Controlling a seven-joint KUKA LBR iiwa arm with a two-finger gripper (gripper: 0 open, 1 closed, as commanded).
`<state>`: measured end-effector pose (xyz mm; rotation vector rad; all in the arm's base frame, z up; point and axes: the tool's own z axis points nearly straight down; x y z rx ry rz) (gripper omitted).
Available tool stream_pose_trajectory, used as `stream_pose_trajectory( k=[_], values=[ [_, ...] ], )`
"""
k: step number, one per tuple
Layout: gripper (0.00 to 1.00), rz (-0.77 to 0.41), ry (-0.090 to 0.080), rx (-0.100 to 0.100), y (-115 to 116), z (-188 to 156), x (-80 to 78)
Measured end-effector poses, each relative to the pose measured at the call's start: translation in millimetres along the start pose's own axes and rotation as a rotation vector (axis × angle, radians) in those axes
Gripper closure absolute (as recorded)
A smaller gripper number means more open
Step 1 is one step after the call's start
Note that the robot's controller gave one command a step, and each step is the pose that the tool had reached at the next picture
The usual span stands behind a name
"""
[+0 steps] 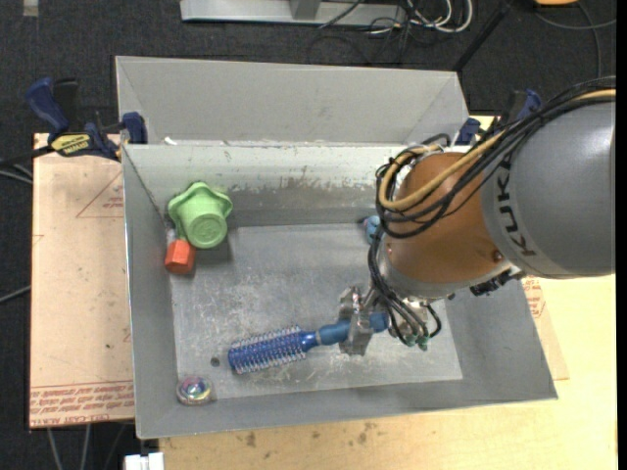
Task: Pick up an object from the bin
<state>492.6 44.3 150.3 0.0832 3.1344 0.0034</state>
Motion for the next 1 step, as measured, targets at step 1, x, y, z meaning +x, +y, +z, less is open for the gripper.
stream_pose_trajectory(
  k=[1],
  values=[
    [1.0,0.031,-0.004,0.002,-31.4,-126.6,-5.4]
  ],
)
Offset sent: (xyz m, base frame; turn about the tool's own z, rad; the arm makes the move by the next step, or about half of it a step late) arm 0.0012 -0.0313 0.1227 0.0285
